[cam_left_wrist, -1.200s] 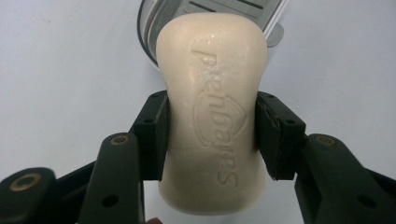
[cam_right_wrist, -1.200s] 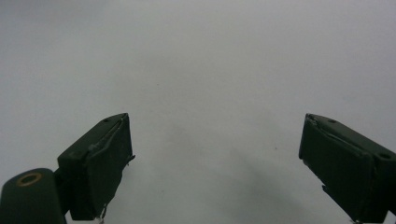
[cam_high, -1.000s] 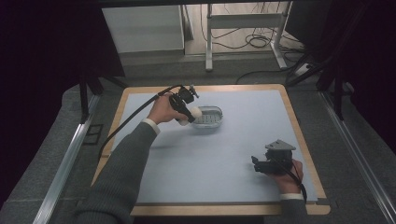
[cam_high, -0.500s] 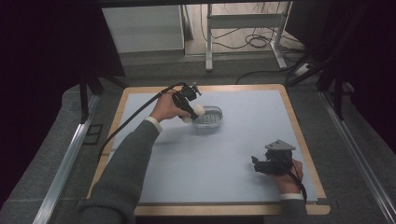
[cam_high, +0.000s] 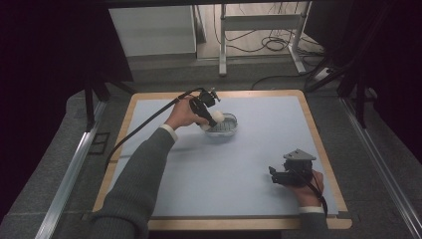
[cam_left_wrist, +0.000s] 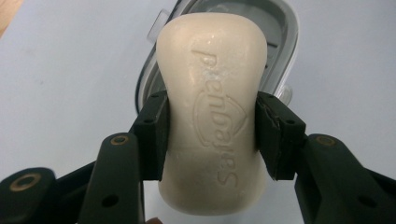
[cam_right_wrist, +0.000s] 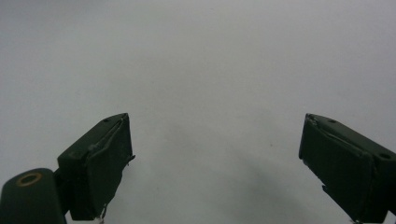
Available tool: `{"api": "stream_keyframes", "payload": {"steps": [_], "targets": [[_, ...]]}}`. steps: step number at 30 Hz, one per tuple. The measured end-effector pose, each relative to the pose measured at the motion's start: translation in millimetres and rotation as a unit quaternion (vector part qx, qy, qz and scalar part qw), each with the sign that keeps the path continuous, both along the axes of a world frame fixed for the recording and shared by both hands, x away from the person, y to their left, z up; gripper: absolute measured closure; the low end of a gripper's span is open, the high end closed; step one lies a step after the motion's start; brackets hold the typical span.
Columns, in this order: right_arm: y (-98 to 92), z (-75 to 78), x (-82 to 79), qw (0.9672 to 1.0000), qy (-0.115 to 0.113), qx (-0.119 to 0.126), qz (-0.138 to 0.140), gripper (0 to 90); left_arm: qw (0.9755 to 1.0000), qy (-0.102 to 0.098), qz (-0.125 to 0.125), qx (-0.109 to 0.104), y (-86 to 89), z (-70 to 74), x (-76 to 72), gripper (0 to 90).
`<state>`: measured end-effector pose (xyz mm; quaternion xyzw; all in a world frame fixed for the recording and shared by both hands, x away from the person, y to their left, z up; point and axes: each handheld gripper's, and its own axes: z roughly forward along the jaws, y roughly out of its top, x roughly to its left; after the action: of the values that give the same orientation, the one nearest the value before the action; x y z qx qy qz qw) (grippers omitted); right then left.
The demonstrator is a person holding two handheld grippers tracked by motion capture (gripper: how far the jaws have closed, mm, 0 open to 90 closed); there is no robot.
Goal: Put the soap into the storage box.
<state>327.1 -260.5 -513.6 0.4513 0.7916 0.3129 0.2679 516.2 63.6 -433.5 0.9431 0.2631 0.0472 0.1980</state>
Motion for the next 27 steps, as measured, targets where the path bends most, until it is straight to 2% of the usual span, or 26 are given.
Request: {"api": "stream_keyframes", "payload": {"steps": [2, 4, 13, 27], "targets": [[-0.1, 0.0, -0.2, 1.0, 0.0, 0.001, -0.001, 9.3, 1.0, -0.002, -0.002, 0.001, -3.0, -0.3, 2.0, 49.8], [-0.3, -0.2, -0.4, 1.0, 0.001, 0.0, -0.001, 9.3, 1.0, 0.002, -0.004, -0.009, -4.4, -1.6, 4.9, 49.8], [-2.6, -1.2, -0.4, 1.0, 0.003, 0.0, -0.004, 9.3, 0.9999, 0.003, -0.012, -0.008, -8.4, -8.7, 10.3, 49.8], [-1.2, -3.0, 0.3, 1.0, 0.005, -0.002, -0.002, 9.3, 0.9998, 0.001, -0.02, 0.0, -13.6, -18.7, 10.7, 49.6]]}}
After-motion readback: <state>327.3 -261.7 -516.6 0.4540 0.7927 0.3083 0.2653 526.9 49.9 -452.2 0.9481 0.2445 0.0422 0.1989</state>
